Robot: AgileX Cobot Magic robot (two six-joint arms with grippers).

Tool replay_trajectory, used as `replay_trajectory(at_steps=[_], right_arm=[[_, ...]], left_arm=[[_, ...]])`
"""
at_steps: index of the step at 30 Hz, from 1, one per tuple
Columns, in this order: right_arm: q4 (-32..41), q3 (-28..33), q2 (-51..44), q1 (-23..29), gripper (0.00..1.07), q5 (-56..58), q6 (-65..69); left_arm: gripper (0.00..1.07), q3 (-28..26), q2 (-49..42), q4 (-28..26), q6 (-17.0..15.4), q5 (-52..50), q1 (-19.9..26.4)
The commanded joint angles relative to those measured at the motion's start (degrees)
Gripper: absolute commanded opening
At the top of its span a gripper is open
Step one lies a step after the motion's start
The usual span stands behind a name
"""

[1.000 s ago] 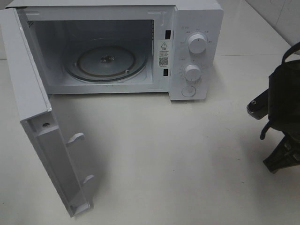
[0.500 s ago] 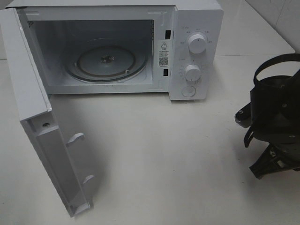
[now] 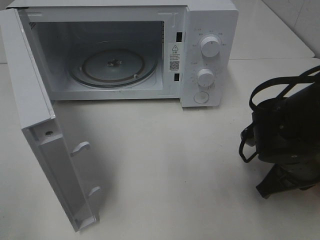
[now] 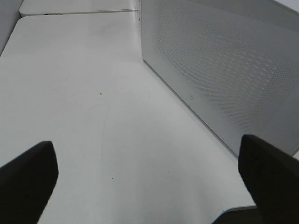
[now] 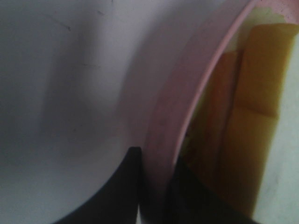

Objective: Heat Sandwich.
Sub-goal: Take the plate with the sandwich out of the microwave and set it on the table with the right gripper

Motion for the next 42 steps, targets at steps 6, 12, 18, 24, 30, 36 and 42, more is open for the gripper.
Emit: replay_trajectory(at_steps=[6,12,18,24,30,36,42], right_arm=[[-2.3,0.1,2.8,-0.2,0.03,-1.5,2.3],[-3.7,0.1,5.2,-0.2,0.04,-2.5,4.0],[-3.7,0.1,5.4,-0.2,0.06,-4.6,5.0],[-3.7,0.1,5.4,-0.2,0.14,-4.6,5.3],[-3.2,0.1,5.3,-0.2,0.35,-4.6,5.0],[-2.4,0.1,3.8,-0.2,0.59,-4.9,4.4],[2.8,0.1,-0.5,-0.2,0.68,-6.4,-3.6]], left_arm=[[0.98,0.2,-1.2,-0.1,0.0,-0.7,0.2],[0.98,0.2,-1.2,-0.1,0.0,-0.7,0.2],[0.98,0.2,-1.2,-0.1,0.0,-0.7,0.2],[0.98,0.2,-1.2,-0.1,0.0,-0.7,0.2],[0.98,0.2,-1.2,-0.1,0.0,-0.7,0.2],[0.98,0.2,-1.2,-0.1,0.0,-0.7,0.2],[0.98,0.2,-1.2,-0.1,0.0,-0.7,0.2]])
